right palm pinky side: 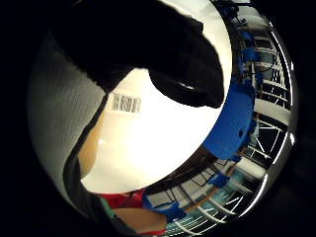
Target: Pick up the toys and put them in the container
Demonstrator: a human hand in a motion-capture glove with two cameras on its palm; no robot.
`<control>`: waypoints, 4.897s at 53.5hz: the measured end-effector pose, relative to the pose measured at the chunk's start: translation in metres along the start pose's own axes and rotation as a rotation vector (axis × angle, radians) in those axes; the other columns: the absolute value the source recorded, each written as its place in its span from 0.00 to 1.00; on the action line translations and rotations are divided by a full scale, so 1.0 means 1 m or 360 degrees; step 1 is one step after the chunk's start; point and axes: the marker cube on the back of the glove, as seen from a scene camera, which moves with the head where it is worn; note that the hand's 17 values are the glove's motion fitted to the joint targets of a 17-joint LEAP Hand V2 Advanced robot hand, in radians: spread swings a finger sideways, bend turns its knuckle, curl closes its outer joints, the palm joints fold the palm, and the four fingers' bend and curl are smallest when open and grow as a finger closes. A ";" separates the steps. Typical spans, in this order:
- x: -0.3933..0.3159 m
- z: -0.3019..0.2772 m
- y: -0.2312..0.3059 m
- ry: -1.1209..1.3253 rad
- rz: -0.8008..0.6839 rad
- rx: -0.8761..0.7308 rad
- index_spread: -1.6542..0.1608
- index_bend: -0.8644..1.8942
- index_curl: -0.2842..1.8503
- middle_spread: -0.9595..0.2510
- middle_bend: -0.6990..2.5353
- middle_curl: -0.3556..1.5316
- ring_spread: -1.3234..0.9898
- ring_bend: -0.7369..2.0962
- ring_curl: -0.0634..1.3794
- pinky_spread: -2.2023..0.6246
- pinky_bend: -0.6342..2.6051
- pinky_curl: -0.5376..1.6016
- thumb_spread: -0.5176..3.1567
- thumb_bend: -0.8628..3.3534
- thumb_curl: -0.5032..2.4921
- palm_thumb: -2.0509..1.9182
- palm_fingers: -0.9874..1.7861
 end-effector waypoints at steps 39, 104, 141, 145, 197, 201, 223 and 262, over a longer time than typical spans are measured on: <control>-0.002 0.028 0.001 0.0187 0.0035 -0.0117 0.69 0.37 0.31 0.76 0.27 0.31 0.58 0.44 0.20 0.80 0.57 0.42 0.45 0.20 0.26 0.52 0.37; -0.073 -0.054 0.006 0.0210 -0.0059 0.0185 0.66 0.49 0.47 0.39 0.42 0.54 0.35 0.63 0.39 0.64 0.51 0.45 0.31 0.25 0.45 0.70 0.70; -0.290 -0.172 -0.011 0.0314 -0.0394 0.0404 0.64 0.48 0.62 0.33 0.42 0.69 0.33 0.64 0.47 0.64 0.56 0.47 0.25 0.23 0.52 0.69 0.64; -0.314 -0.173 -0.008 0.0339 -0.0447 0.0425 0.64 0.48 0.63 0.33 0.42 0.70 0.33 0.64 0.48 0.64 0.56 0.47 0.25 0.23 0.52 0.69 0.64; -0.233 -0.129 -0.043 0.0150 -0.0423 0.0277 0.71 0.34 0.35 0.69 0.26 0.50 0.57 0.37 0.32 0.81 0.56 0.43 0.43 0.19 0.33 0.50 0.27; -0.199 -0.116 -0.054 0.0141 -0.0328 0.0219 0.72 0.34 0.33 0.71 0.26 0.48 0.57 0.36 0.31 0.82 0.55 0.42 0.43 0.19 0.32 0.50 0.27; -0.102 -0.075 -0.092 0.0059 -0.0074 0.0151 0.73 0.35 0.25 0.73 0.26 0.39 0.59 0.33 0.30 0.83 0.53 0.41 0.43 0.19 0.27 0.50 0.29; -0.079 -0.027 -0.142 0.0117 0.0043 0.0023 0.72 0.36 0.22 0.75 0.26 0.33 0.59 0.32 0.27 0.83 0.57 0.42 0.43 0.20 0.26 0.51 0.29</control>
